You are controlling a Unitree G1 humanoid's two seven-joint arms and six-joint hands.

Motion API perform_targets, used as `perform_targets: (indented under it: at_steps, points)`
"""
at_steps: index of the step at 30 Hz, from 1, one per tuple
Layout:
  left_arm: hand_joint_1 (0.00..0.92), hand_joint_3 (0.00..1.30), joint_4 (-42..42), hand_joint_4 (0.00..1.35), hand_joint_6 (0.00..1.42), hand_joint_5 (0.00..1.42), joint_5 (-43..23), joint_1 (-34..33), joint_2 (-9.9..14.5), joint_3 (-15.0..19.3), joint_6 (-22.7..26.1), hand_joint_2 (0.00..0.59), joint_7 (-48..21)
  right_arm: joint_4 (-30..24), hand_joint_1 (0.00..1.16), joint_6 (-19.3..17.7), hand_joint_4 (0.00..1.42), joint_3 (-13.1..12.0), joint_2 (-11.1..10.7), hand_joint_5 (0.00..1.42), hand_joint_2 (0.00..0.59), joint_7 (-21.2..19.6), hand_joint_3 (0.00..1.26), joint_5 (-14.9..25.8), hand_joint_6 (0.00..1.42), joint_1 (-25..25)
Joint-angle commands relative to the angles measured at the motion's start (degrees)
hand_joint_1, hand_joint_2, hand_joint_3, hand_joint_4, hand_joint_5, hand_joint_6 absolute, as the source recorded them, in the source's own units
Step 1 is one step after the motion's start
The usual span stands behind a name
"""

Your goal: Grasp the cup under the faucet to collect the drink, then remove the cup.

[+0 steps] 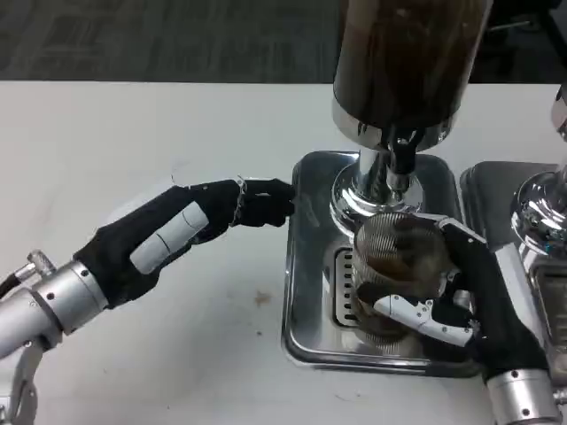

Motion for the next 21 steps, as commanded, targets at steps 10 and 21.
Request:
perform_targets:
  at_steps: [10, 21]
  points:
    - [0.000, 0.27, -0.56, 0.23, 0.17, 0.24, 2.30, -0.42, -0.63, -2.78, -4.66, 0.098, 0.64, -13.51, 0.99, -1.36, 0.87, -4.53, 0.07, 1.08, 0.084, 0.54, 0.74, 2.27, 1.37, 8.08]
    - [0.000, 0.15, -8.40, 0.03, 0.09, 0.07, 8.85, 2.46, 2.10, -4.38, -15.37, 0.066, 5.42, -22.84, 1.01, 0.12, 0.90, -7.45, -0.08, 1.09, 0.074, 4.23, 0.78, 3.85, 1.38, 14.42]
